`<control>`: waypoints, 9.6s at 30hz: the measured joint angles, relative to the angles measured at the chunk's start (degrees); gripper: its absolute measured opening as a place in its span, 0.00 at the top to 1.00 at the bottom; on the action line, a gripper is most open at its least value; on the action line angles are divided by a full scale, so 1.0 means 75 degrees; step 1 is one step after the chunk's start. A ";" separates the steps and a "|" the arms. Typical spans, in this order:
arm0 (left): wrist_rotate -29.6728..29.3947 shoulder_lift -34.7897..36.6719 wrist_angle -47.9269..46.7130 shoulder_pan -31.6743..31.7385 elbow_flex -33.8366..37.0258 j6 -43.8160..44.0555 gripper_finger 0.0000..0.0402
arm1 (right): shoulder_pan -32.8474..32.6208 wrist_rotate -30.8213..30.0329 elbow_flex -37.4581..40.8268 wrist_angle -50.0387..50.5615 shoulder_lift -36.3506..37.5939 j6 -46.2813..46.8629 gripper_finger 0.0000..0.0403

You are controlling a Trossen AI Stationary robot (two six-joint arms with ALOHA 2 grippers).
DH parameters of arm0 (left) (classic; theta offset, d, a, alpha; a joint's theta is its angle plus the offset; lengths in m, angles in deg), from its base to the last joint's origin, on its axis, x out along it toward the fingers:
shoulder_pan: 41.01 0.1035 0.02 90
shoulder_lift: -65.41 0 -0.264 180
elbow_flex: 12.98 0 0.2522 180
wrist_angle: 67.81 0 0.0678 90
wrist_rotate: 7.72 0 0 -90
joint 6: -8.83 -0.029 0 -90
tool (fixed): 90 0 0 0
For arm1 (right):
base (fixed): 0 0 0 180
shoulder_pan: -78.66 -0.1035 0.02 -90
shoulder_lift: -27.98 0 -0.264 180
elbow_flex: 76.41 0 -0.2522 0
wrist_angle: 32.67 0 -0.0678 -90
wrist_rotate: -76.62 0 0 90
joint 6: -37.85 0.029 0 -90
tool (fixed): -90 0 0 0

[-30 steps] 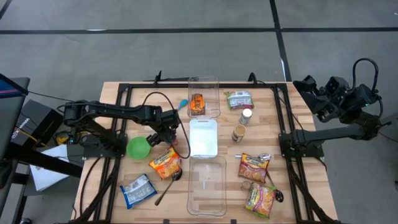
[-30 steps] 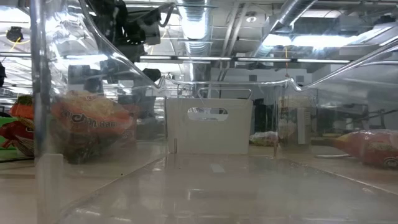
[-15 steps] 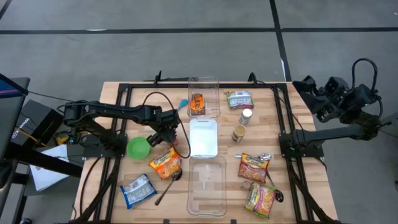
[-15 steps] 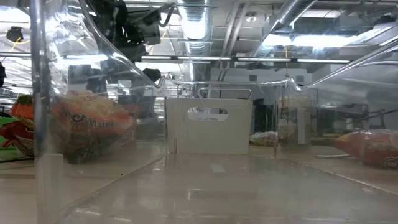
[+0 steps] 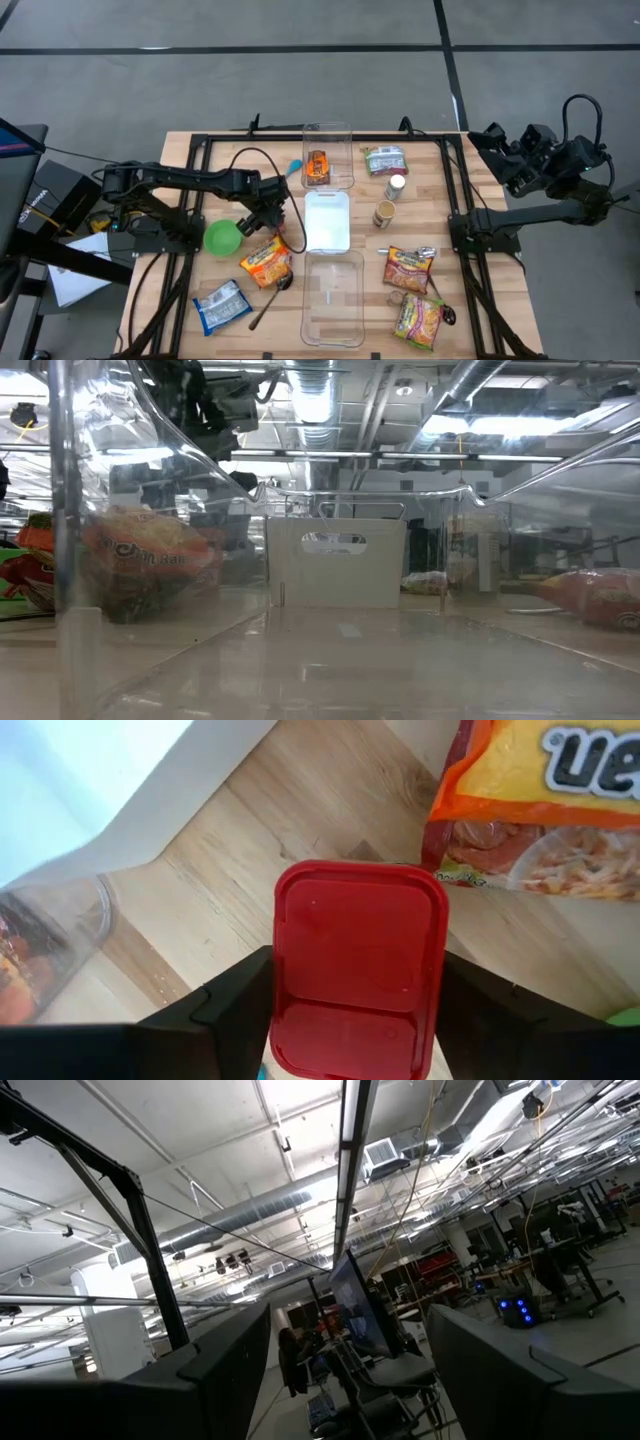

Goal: Pick & Place Food Item
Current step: Put the red seasoning can into the top transparent bin, then put the white seasoning bottle into the top transparent bin

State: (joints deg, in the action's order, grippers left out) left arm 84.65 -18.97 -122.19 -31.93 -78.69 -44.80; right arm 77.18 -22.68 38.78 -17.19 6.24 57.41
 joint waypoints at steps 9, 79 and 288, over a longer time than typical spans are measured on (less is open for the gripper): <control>-0.0003 0.0000 0.0034 0.0000 -0.0006 0.0745 0.48 | 0.0002 0.0001 0.0000 0.0001 0.0000 0.0017 0.35; -0.2091 -0.3474 0.0022 0.1545 -0.6155 0.2830 0.48 | 0.0008 0.0000 0.0002 -0.0119 0.0006 0.0053 0.35; -0.0851 -0.6315 -0.2244 0.3086 -0.9107 0.3392 1.00 | 0.0015 -0.0157 0.0001 -0.0286 0.0006 -0.0003 0.35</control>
State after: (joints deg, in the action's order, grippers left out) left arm 78.27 -66.34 -139.02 -8.78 -146.99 -19.36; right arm 77.29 -23.86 38.79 -19.33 6.29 57.38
